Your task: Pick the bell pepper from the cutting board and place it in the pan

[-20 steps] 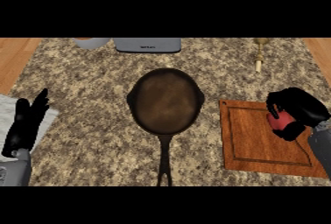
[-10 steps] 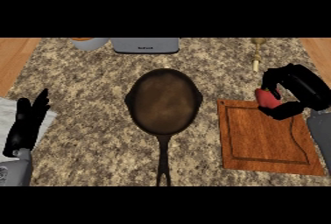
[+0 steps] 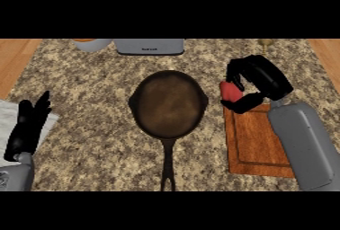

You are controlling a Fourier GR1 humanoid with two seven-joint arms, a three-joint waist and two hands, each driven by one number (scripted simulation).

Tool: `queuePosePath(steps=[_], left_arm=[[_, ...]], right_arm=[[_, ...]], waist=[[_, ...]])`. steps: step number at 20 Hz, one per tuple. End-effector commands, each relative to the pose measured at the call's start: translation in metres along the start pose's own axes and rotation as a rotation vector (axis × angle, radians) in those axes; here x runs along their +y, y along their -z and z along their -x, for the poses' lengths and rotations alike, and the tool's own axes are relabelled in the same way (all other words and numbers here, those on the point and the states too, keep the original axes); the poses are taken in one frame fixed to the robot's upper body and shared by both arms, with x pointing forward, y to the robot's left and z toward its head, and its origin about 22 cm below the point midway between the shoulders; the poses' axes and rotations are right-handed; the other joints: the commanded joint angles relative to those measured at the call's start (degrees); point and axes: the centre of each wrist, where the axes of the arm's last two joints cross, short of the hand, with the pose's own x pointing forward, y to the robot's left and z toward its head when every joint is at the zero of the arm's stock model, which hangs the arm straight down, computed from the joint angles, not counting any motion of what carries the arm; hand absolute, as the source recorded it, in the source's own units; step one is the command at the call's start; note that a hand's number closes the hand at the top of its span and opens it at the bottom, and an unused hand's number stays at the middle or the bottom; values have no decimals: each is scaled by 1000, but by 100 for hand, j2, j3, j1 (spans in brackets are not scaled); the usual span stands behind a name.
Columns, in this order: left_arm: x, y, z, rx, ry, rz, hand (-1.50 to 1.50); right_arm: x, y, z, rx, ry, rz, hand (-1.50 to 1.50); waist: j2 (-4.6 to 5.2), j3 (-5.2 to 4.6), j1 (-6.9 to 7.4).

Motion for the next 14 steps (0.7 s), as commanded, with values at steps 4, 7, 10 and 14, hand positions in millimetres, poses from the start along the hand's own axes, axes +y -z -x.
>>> queuePosePath(steps=[4,7,10,14], left_arm=[[-2,6,3,-13,-13,1,0],[-12,-2,13,-21,-3,11,0],[9,9,-5,-24,20,6,0],[10,7,4,-41,-10,53,0]], right_arm=[[61,50,-43,28,138,-47,150],[57,80,-35,61,153,-55,150],[80,96,-50,84,138,-79,150],[97,101,-41,126,153,-98,150]], waist=[[13,0,36],[36,2,105],[42,2,128],[82,2,272]])
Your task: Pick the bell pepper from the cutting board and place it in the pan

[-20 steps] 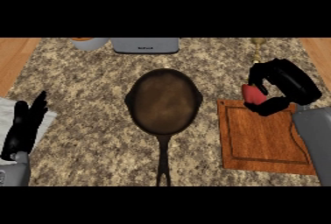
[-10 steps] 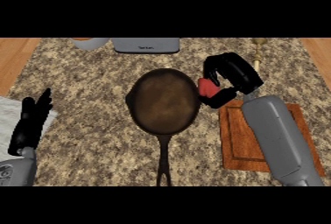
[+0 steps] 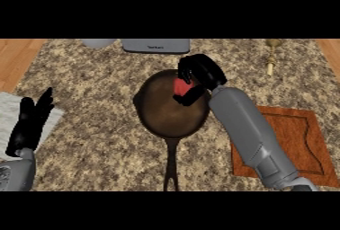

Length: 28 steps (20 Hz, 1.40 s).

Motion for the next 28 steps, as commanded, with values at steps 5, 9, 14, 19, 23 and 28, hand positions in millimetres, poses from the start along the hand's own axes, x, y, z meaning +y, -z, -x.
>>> queuePosePath(steps=[5,9,14,19,23,28], left_arm=[[-26,0,-23,-10,10,21,0],[-33,9,-20,-43,14,58,0],[-28,10,-21,-55,33,59,0],[-34,11,-32,-89,32,102,0],[-45,13,-30,-75,25,117,0],[-25,20,-29,-66,29,65,0]], right_arm=[[40,-3,19,40,35,-63,150],[47,-8,23,78,169,-69,150],[54,-12,25,117,222,-120,-150],[74,-32,38,109,275,-69,-150],[64,-20,27,69,369,-3,-150],[54,-12,22,28,462,125,-150]], waist=[[56,8,218],[114,8,441],[128,10,622],[151,17,745],[168,19,761],[145,14,558]])
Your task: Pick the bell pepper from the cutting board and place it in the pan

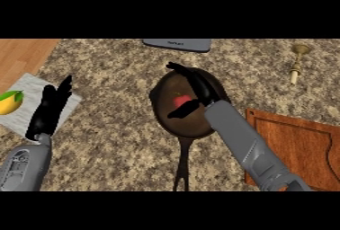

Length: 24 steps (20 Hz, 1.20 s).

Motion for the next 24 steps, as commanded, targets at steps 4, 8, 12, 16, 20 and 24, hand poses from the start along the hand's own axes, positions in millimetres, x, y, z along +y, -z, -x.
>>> queuePosePath(steps=[4,8,12,16,20,24], left_arm=[[7,-1,7,26,-13,-30,0],[3,-12,25,57,-33,-52,0],[22,-23,30,61,-23,-69,0],[23,-18,16,58,-29,-81,0],[29,-20,40,77,-40,-102,0],[21,-20,34,54,-29,-94,0]], right_arm=[[-6,3,-1,-10,135,160,-150],[-15,16,-11,36,122,208,-150],[-74,0,14,54,169,265,-150],[-130,-19,27,50,199,291,-150],[-174,-45,40,22,207,289,-150],[-233,-59,28,12,203,246,-150]], waist=[[-45,-5,-257],[-90,-12,-427],[-102,-7,-507],[-92,-5,-602],[-107,-11,-693],[-96,-8,-650]])
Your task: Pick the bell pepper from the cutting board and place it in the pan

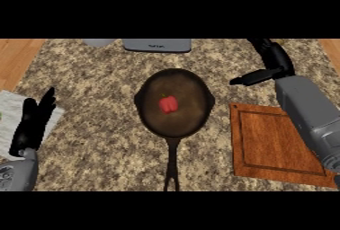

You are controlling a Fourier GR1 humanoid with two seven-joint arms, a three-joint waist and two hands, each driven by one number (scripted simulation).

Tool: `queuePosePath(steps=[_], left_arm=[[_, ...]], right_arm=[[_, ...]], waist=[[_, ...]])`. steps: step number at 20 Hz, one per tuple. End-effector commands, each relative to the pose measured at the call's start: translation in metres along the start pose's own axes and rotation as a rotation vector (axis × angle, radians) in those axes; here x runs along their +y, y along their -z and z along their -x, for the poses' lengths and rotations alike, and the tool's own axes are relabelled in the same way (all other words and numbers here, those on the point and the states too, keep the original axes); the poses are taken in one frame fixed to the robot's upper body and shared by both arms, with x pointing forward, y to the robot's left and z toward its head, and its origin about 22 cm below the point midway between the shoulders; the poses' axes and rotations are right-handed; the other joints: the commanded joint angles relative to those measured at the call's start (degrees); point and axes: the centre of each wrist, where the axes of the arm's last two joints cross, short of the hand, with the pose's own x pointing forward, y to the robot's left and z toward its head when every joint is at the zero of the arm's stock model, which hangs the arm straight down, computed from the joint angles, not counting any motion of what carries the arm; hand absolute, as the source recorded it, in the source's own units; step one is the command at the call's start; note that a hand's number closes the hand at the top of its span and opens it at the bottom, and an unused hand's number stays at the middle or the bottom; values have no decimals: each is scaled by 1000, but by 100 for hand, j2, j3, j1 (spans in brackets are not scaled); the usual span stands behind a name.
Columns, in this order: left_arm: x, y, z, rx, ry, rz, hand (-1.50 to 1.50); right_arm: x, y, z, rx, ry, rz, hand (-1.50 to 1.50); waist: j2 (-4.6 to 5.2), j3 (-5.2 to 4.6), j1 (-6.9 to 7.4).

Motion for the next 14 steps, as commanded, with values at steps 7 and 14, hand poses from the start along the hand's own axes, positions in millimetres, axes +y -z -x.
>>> queuePosePath(steps=[7,14], left_arm=[[-2,0,-8,-11,-2,18,0],[3,-5,-3,-4,13,22,0]], right_arm=[[-106,-49,1,9,-38,-47,-150],[-140,-65,-10,-6,-49,-76,-150]], waist=[[48,12,78],[39,14,99]])
